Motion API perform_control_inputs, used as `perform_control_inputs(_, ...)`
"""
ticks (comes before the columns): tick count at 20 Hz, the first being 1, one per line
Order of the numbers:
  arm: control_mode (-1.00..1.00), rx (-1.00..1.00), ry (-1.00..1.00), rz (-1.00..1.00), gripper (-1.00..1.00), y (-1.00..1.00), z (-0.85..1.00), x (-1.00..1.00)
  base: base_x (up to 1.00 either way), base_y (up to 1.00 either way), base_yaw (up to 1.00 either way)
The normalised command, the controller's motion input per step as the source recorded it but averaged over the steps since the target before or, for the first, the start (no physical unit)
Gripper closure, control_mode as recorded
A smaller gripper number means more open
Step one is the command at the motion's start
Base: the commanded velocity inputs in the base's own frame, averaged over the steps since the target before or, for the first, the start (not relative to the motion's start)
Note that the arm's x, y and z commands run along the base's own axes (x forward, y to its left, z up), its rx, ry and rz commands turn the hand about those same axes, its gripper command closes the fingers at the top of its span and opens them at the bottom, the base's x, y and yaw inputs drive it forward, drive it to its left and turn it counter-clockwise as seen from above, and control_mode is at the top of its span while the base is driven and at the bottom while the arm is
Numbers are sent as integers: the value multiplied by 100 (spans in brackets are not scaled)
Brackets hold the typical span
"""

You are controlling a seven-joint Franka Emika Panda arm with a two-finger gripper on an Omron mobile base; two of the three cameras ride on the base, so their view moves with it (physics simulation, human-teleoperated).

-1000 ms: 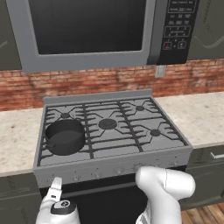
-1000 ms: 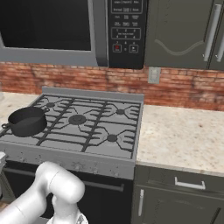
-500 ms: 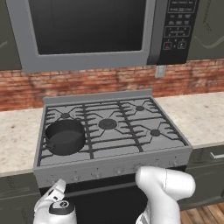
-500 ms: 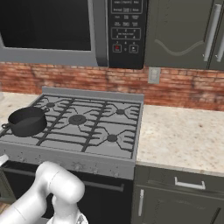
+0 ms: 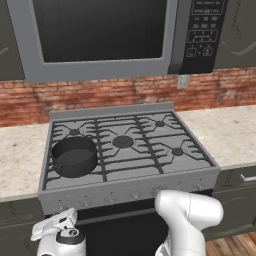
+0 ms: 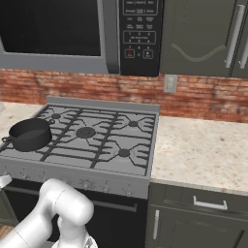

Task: Turn off the front left burner of the stove.

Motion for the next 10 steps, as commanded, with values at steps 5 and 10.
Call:
perform_control_inputs(5,-100,42,0,-7,100,22,0,8,0,0,0)
perform_control_inputs(10,-100,43,0,-6,100,14,0,15,0,0,0)
